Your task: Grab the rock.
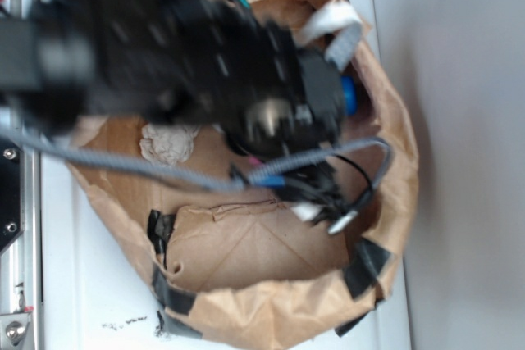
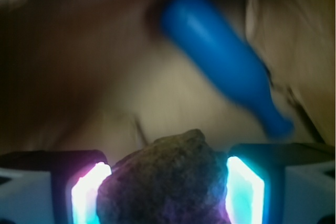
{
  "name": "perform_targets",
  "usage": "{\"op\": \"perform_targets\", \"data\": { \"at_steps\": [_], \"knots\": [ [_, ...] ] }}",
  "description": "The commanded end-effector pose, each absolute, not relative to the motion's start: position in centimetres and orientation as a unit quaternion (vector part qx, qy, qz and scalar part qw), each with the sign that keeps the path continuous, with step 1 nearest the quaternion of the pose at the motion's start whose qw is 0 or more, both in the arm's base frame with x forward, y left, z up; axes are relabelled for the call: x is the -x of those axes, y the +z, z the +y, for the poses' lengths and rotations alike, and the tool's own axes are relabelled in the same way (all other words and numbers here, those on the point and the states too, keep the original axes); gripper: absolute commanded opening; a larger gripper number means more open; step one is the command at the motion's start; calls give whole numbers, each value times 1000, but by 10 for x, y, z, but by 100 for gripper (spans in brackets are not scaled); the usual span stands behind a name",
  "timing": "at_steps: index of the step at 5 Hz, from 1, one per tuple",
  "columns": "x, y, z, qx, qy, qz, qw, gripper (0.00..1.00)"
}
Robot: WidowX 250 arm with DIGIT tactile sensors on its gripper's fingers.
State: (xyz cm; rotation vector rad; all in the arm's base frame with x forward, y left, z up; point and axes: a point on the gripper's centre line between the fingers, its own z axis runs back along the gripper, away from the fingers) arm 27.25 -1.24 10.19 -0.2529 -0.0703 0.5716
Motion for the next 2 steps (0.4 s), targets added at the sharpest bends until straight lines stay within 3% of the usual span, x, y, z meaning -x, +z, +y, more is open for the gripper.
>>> {"op": "perform_targets", "data": {
  "at_steps": [1, 2],
  "knots": [
    [-262, 150, 3, 124, 74, -55, 988, 0],
    [-257, 153, 1, 95, 85, -55, 990, 0]
  ]
}}
